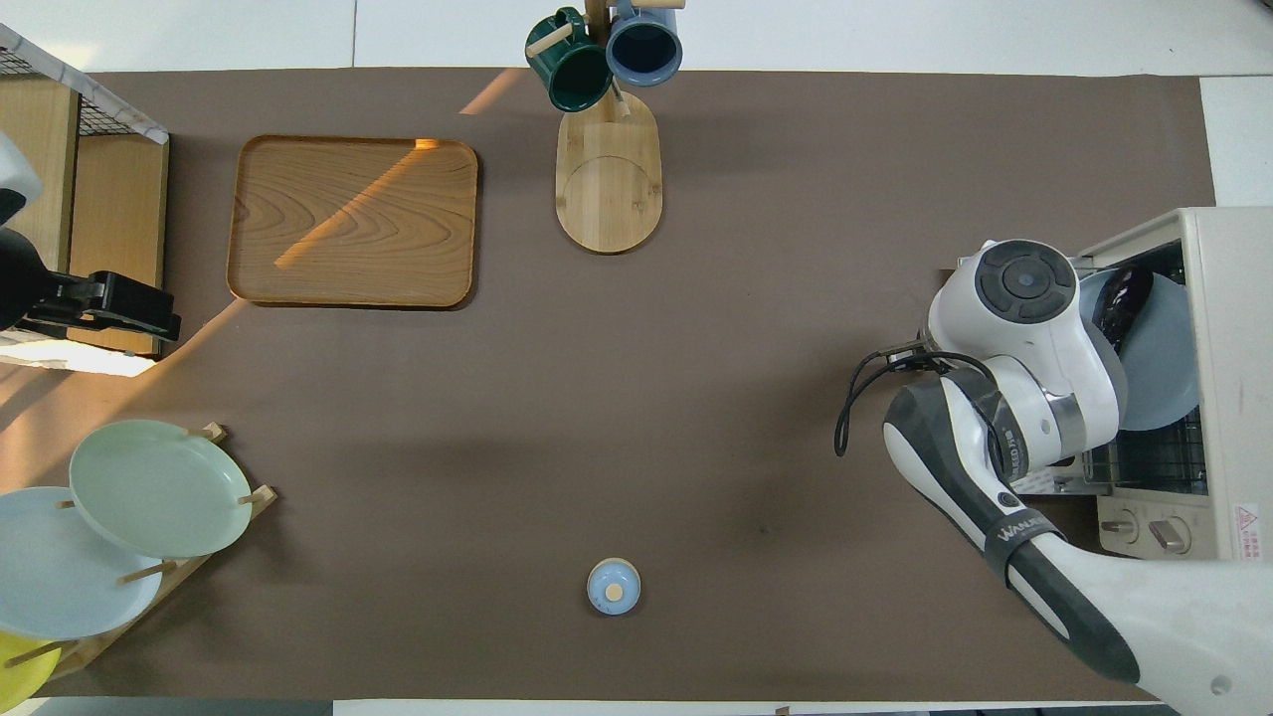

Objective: Put eggplant into oven
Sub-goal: 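Push the plate onto the oven rack and open the right gripper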

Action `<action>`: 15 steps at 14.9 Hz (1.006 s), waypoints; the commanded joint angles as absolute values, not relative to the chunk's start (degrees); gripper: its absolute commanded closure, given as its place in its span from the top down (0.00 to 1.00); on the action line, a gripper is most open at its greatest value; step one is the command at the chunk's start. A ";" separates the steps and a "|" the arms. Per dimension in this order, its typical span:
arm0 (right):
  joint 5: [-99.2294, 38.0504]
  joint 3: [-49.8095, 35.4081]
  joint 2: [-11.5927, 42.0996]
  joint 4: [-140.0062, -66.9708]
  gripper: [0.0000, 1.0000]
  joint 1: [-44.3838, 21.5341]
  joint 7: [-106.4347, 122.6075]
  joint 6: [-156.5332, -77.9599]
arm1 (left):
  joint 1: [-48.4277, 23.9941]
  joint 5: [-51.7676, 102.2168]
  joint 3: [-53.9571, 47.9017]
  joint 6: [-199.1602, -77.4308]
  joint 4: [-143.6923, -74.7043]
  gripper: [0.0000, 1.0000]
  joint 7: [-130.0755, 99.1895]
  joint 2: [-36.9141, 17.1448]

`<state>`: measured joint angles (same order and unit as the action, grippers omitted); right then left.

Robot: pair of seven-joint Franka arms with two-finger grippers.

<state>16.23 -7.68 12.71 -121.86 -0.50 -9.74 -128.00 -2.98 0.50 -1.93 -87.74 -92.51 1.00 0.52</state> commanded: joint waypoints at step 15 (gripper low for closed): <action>26.44 -8.09 11.42 -122.00 0.00 0.70 -2.75 -121.91 | -2.29 -0.70 -2.55 -87.36 -92.29 1.00 1.23 0.79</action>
<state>23.25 -7.80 12.59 -121.93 -0.37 -6.73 -124.15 -2.97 0.50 -1.93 -87.74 -92.51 1.00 0.52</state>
